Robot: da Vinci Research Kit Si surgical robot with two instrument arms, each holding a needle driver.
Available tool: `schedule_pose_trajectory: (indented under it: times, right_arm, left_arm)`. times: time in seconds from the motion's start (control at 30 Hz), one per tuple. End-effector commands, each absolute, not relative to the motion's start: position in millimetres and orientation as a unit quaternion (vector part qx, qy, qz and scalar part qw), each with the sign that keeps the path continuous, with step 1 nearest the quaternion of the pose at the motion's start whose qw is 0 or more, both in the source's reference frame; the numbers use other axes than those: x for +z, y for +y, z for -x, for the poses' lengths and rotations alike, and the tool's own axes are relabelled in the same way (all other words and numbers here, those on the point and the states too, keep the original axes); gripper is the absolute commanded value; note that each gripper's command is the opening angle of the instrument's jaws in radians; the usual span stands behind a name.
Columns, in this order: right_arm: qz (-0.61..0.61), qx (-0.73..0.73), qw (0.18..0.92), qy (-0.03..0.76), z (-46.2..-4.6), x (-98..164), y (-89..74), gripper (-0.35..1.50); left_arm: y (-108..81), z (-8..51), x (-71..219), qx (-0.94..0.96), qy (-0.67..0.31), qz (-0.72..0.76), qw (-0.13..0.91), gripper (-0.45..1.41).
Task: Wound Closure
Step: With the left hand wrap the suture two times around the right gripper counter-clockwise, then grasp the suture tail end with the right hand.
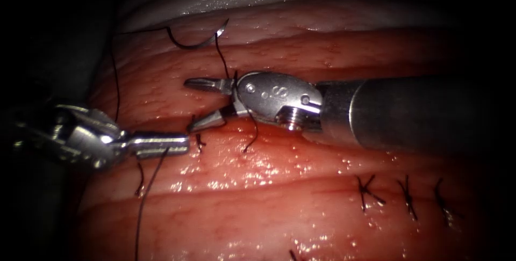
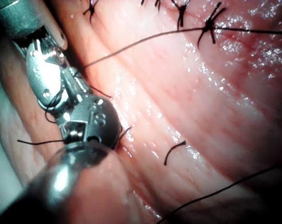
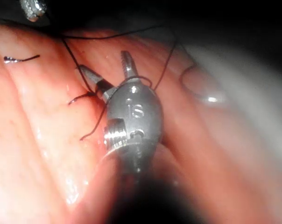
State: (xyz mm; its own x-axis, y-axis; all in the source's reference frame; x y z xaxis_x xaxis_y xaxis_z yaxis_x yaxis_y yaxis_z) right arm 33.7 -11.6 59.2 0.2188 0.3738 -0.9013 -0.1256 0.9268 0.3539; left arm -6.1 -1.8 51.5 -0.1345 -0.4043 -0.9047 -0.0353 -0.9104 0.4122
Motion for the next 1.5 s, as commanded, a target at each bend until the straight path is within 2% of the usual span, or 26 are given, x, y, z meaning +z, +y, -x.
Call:
schedule_pose_trajectory:
  times: [0.03,0.3,0.33,0.37,0.43,0.53,0.6,0.63,0.67,0.83,0.9,1.0,1.03,1.2,1.27,1.37,1.47,1.5]
  right_arm:
    - [-0.108,0.154,0.775,0.603,-34.1,60.2,-11.9,1.21]
    - [-0.183,0.143,0.756,0.612,-34.3,60.9,-14.2,1.13]
    - [-0.205,0.138,0.746,0.619,-34.4,61.0,-14.6,0.99]
    - [-0.212,0.137,0.742,0.622,-34.4,61.1,-14.7,0.96]
    - [-0.219,0.139,0.738,0.623,-34.4,61.1,-14.9,0.94]
    - [-0.246,0.168,0.690,0.660,-33.6,61.1,-15.2,0.89]
    - [-0.263,0.196,0.647,0.688,-32.8,61.0,-15.0,0.66]
    - [-0.263,0.196,0.647,0.688,-32.8,61.0,-15.0,0.66]
    - [-0.268,0.219,0.607,0.716,-31.8,60.8,-14.6,0.14]
    - [-0.269,0.286,0.512,0.764,-30.1,61.4,-13.9,0.24]
    - [-0.255,0.308,0.501,0.768,-30.0,61.7,-13.7,0.39]
    - [-0.254,0.326,0.478,0.775,-29.9,62.0,-13.7,0.42]
    - [-0.243,0.347,0.461,0.780,-29.9,62.3,-13.8,0.52]
    - [-0.190,0.412,0.479,0.751,-30.0,62.5,-13.5,0.69]
    - [-0.135,0.450,0.498,0.729,-30.0,62.1,-13.4,0.86]
    - [-0.069,0.470,0.539,0.695,-30.0,61.6,-13.3,0.84]
    - [-0.022,0.478,0.568,0.670,-29.9,61.0,-13.4,0.73]
    - [0.009,0.493,0.579,0.649,-29.8,60.5,-13.3,0.57]
  left_arm:
    - [-1.1,6.8,52.3,-0.733,-0.168,-0.647,0.124,-0.45]
    - [3.1,7.6,55.8,-0.725,-0.164,-0.658,0.124,-0.45]
    - [3.6,7.7,57.0,-0.724,-0.160,-0.659,0.128,-0.45]
    - [3.9,7.8,57.7,-0.723,-0.159,-0.660,0.129,-0.45]
    - [4.2,7.8,58.6,-0.723,-0.157,-0.660,0.128,-0.45]
    - [5.1,7.3,62.0,-0.730,-0.146,-0.658,0.118,-0.45]
    - [5.3,6.8,64.1,-0.735,-0.136,-0.654,0.113,-0.45]
    - [5.3,6.8,64.1,-0.735,-0.136,-0.654,0.113,-0.45]
    - [4.9,6.4,65.8,-0.740,-0.126,-0.651,0.110,-0.45]
    - [3.3,5.5,68.5,-0.747,-0.110,-0.648,0.106,-0.45]
    - [2.7,5.4,68.8,-0.748,-0.106,-0.646,0.106,-0.45]
    - [1.9,5.5,69.0,-0.750,-0.104,-0.645,0.104,-0.45]
    - [1.2,5.6,69.0,-0.752,-0.102,-0.643,0.102,-0.45]
    - [-1.5,6.3,68.4,-0.756,-0.095,-0.640,0.102,-0.45]
    - [-3.0,7.7,67.7,-0.757,-0.093,-0.637,0.106,-0.45]
    - [-3.2,9.4,66.9,-0.757,-0.090,-0.639,0.107,-0.45]
    - [-2.7,10.4,66.6,-0.757,-0.081,-0.639,0.111,-0.45]
    - [-2.0,10.8,66.7,-0.757,-0.078,-0.639,0.110,-0.45]
